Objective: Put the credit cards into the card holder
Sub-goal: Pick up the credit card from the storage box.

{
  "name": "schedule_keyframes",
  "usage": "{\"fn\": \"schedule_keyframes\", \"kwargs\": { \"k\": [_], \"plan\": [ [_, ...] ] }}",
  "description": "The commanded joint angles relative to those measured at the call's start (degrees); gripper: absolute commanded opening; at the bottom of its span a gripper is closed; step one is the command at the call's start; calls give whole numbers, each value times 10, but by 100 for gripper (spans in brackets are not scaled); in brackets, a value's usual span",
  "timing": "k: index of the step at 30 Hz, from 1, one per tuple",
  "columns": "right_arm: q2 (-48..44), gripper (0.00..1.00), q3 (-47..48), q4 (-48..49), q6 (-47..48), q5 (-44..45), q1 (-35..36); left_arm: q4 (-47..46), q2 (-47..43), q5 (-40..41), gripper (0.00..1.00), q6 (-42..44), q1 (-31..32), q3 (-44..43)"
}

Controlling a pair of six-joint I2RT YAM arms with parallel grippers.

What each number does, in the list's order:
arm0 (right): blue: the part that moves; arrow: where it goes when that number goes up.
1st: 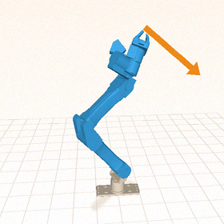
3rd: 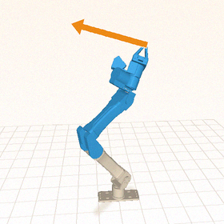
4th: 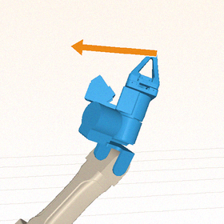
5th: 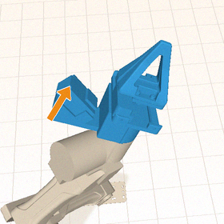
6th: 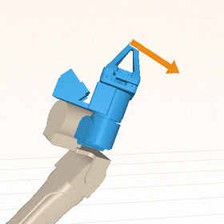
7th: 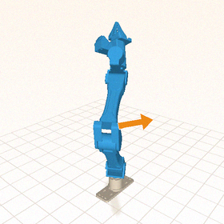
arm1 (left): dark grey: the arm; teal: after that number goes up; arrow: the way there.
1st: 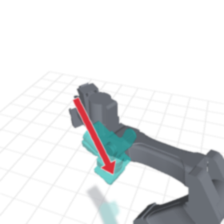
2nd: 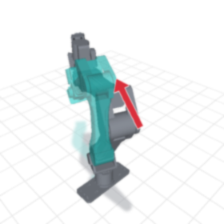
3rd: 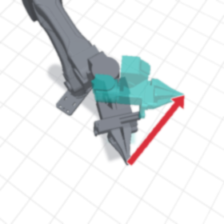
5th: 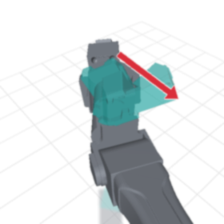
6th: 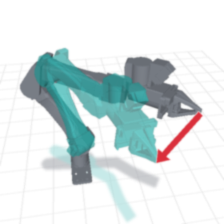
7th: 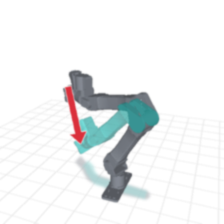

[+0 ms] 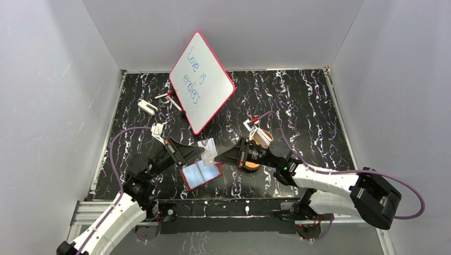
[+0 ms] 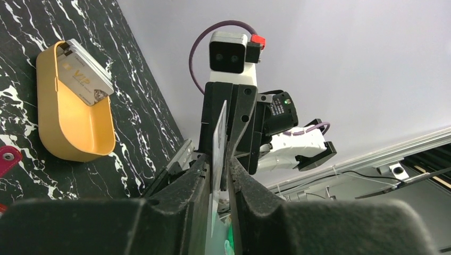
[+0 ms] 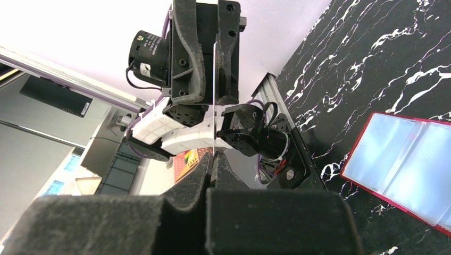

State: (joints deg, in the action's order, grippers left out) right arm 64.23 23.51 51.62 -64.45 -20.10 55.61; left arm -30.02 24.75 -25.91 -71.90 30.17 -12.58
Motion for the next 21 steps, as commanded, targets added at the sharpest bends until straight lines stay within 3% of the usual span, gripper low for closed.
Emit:
{"fn": "schedule_keyframes", "kwargs": {
  "k": [1,6,10,13,18,21],
  "plan": [
    [7,0,36,32,4,-13,7,-35,17,-26,16,-3,1,2],
    [7,0,44,22,11,-20,7,-36,19,-36,0,-3,1,3],
    [-8,29,65,-37,38,-18,7,-11,3,-35,0,4,1,0],
    [-15,40,90,-82,69,-29,5,14,-10,-34,0,8,1,-3],
    [-18,42,114,-128,95,-28,3,20,-19,-40,0,6,1,2],
    [-16,36,114,-128,96,-29,1,17,-21,-39,0,4,1,1]
  ]
}}
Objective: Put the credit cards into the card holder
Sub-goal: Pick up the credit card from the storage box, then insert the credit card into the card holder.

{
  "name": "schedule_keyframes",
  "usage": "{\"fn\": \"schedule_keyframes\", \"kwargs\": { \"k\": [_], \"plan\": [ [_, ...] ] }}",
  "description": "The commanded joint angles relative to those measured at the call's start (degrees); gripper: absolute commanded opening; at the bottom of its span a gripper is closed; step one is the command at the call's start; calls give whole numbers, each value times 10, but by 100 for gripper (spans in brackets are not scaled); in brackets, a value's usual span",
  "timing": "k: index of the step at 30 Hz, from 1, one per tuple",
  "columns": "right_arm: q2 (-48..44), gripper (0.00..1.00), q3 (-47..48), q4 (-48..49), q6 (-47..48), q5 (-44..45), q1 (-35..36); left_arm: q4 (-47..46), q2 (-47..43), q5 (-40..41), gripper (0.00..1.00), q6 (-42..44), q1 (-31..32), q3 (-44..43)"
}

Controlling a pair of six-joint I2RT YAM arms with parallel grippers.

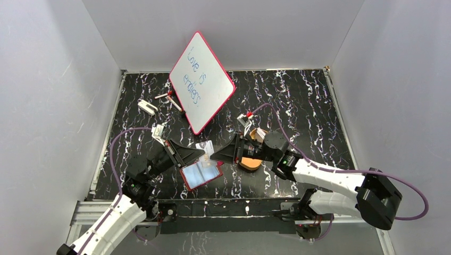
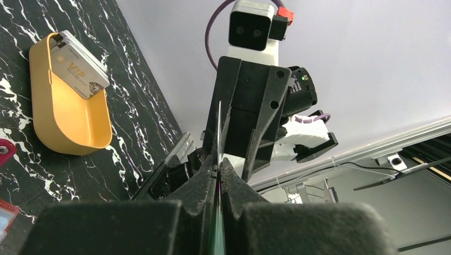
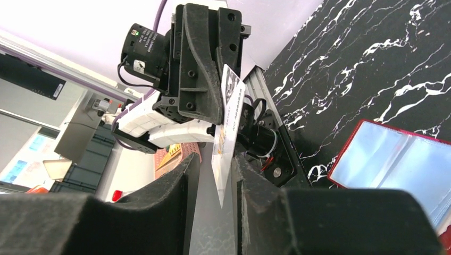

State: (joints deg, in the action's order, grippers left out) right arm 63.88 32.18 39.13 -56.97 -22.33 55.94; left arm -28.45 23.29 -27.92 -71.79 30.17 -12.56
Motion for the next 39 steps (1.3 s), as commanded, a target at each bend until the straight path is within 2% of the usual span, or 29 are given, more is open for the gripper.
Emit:
{"fn": "schedule_keyframes", "kwargs": {
  "k": [1,3,7,8,10,11,13,16,18,20,22,25,28,32,39],
  "plan": [
    [-9,35,29,-5,22,-10,-3,0,-6,-18,0,2,1,2],
    [-6,30,28,-4,23,-12,-2,-2,-4,-19,0,2,1,2],
    [-7,3,27,-6,30,-9,-3,9,0,-19,0,6,1,-1],
    [-7,0,29,-14,38,-9,-2,22,1,-20,5,11,1,-4],
    [-6,0,46,-48,62,-7,-2,71,-3,-17,32,32,1,-19],
    [-4,0,57,-79,81,-6,-3,116,-8,-8,43,49,2,-31],
    [4,0,87,-162,121,8,-3,238,-25,36,54,92,2,-66],
    [29,0,115,-260,180,28,-2,456,-47,166,59,121,2,-110],
    [51,0,117,-292,198,36,-3,553,-50,234,59,112,1,-123],
    [78,0,109,-285,203,30,-3,625,-42,297,55,62,3,-123],
    [106,0,98,-261,198,19,-2,645,-24,310,48,31,4,-117],
    [152,0,96,-230,188,2,-2,686,22,339,42,-8,4,-119],
    [193,0,107,-217,186,-15,-3,706,59,358,38,-27,4,-120],
    [238,0,118,-210,189,-18,-3,725,55,384,33,-66,4,-103],
    [305,0,127,-173,167,-9,-3,659,1,361,21,-83,4,-47]
  ]
}}
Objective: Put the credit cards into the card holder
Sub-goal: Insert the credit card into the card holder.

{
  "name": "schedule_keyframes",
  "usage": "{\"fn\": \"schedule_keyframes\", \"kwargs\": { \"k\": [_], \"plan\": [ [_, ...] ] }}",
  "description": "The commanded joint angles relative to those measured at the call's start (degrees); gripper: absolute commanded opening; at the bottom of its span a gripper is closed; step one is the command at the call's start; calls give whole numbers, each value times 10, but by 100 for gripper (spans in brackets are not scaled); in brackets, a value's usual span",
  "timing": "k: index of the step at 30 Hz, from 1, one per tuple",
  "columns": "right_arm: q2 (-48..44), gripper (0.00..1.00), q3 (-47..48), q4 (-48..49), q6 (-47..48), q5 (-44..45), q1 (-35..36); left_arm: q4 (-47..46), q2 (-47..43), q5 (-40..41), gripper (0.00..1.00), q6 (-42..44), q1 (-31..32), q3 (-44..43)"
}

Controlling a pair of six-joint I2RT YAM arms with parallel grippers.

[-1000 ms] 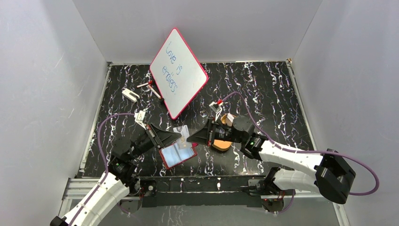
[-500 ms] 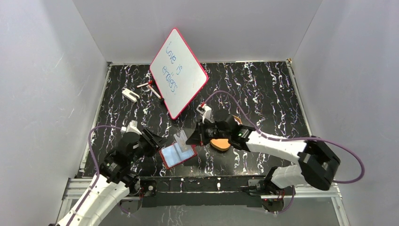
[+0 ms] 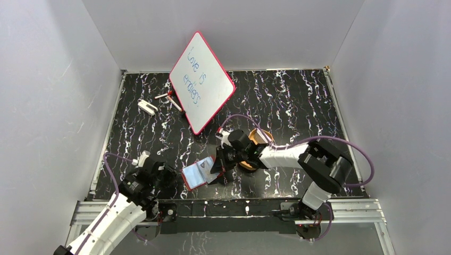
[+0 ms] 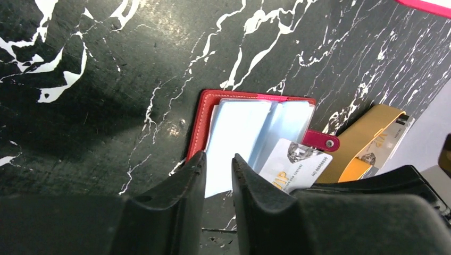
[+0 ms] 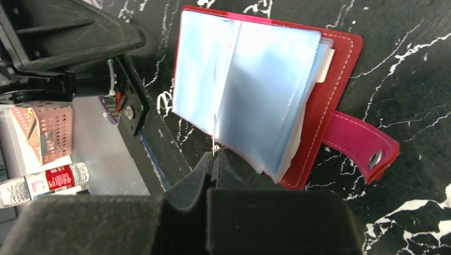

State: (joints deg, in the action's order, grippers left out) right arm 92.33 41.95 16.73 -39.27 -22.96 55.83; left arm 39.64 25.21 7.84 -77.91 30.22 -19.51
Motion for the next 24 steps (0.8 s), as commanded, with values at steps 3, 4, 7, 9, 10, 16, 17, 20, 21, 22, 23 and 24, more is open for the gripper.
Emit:
{"fn": "schedule_keyframes", "kwargs": {
  "k": [3,4,7,9,10,16,17,20,21,22,23,24],
  "plan": [
    [38,0,30,74,-19,-6,-3,-46,-21,-5,17,-19,3,34],
    [41,0,31,79,-23,-9,-3,-54,-18,-8,16,-16,3,36],
    [46,0,32,94,-34,-17,-4,-74,-4,-16,14,-5,4,41],
    [45,0,30,106,-42,-21,-4,-84,10,-16,12,-1,4,45],
    [45,0,30,107,-46,-21,-4,-91,16,-18,11,0,3,48],
    [50,0,35,105,-54,-2,-6,-110,45,-19,6,2,3,63],
    [53,0,38,104,-55,0,-7,-107,48,-18,5,2,3,64],
    [66,0,46,101,-58,-3,-11,-95,53,-12,1,1,3,64],
    [70,0,50,100,-58,-4,-12,-88,54,-9,0,0,3,63],
    [74,0,54,96,-58,-5,-13,-81,55,-6,0,-2,3,62],
    [77,0,58,92,-56,-5,-15,-73,56,-2,0,-3,3,59],
    [80,0,61,88,-55,-6,-16,-64,58,2,0,-4,3,56]
  ]
}}
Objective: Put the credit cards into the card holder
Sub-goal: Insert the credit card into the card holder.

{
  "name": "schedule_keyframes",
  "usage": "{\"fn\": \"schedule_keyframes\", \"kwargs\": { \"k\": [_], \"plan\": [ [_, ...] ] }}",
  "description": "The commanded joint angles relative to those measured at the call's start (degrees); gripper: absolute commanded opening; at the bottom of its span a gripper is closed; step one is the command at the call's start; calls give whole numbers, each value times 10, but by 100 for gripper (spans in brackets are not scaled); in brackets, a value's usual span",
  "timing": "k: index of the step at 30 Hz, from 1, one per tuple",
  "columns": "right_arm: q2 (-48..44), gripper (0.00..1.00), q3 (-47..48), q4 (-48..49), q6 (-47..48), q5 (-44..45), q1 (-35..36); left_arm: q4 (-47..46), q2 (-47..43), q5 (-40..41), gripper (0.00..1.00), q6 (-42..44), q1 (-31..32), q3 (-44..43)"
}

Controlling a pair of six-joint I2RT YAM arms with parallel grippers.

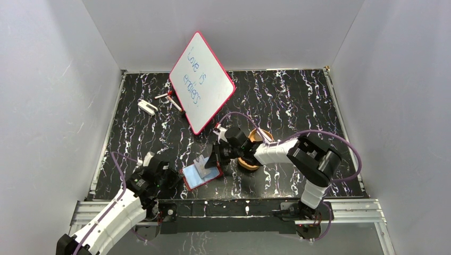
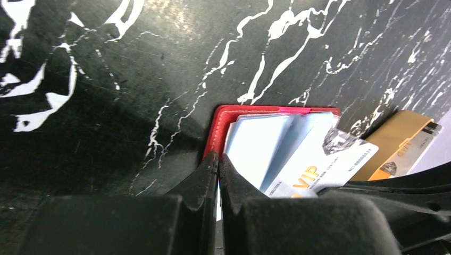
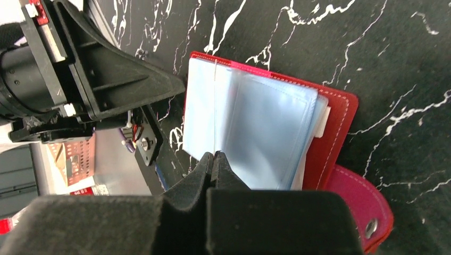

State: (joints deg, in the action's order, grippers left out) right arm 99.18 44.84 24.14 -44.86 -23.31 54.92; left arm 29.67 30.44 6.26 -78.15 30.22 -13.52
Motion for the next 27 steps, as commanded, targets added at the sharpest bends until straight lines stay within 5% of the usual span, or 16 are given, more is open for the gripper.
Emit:
{"fn": "schedule_keyframes", "kwargs": {
  "k": [1,5,11,13,27],
  "plan": [
    [14,0,35,7,2,-4,-9,46,7,22,0,-4,3,-7],
    [21,0,39,-2,3,-6,-14,83,12,32,5,-9,3,-20],
    [15,0,37,-9,3,-12,-17,64,24,-8,37,12,4,-14],
    [10,0,33,-14,6,-9,-17,44,41,-24,41,24,4,-8],
    [-12,0,7,-35,6,-3,-19,-66,155,-44,26,91,4,-14]
  ]
}}
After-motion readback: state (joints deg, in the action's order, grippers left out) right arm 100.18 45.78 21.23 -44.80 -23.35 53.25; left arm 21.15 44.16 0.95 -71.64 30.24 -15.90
